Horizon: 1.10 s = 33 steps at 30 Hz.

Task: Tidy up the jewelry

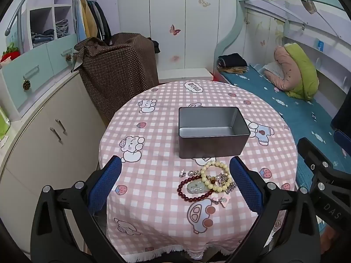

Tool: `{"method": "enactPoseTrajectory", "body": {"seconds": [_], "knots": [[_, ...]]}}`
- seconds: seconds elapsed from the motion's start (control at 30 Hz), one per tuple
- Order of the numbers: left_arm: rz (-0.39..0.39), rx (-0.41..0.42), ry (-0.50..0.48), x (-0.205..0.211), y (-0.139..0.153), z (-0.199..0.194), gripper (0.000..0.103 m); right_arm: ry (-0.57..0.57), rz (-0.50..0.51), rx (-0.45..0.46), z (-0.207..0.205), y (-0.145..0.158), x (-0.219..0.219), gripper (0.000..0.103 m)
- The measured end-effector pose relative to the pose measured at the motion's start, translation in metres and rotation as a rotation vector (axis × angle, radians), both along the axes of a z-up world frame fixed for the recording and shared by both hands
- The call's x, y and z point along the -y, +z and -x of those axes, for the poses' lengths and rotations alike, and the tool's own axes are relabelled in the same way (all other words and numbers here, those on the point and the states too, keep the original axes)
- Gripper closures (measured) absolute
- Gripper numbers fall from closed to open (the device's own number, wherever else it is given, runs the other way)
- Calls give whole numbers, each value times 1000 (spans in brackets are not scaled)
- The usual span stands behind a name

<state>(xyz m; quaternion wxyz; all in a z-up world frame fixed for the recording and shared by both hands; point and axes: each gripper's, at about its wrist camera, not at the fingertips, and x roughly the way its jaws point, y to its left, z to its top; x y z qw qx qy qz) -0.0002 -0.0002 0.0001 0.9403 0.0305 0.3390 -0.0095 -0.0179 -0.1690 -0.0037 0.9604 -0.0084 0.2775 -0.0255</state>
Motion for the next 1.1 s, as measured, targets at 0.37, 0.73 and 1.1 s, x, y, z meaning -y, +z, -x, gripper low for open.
{"method": "enactPoseTrajectory", "body": {"seconds": [0.37,0.73,1.1], "knots": [[6,-11,-1,-1,0,0,4,-2,-2,-8,-3,-3,1,6],[6,-21,3,-3,-6,-2,4,9,-14,-23,-5,-9,-2,6],[10,-23,5,-5,-9,-5,4,30,-51,-54,-7,-12,0,6]]}}
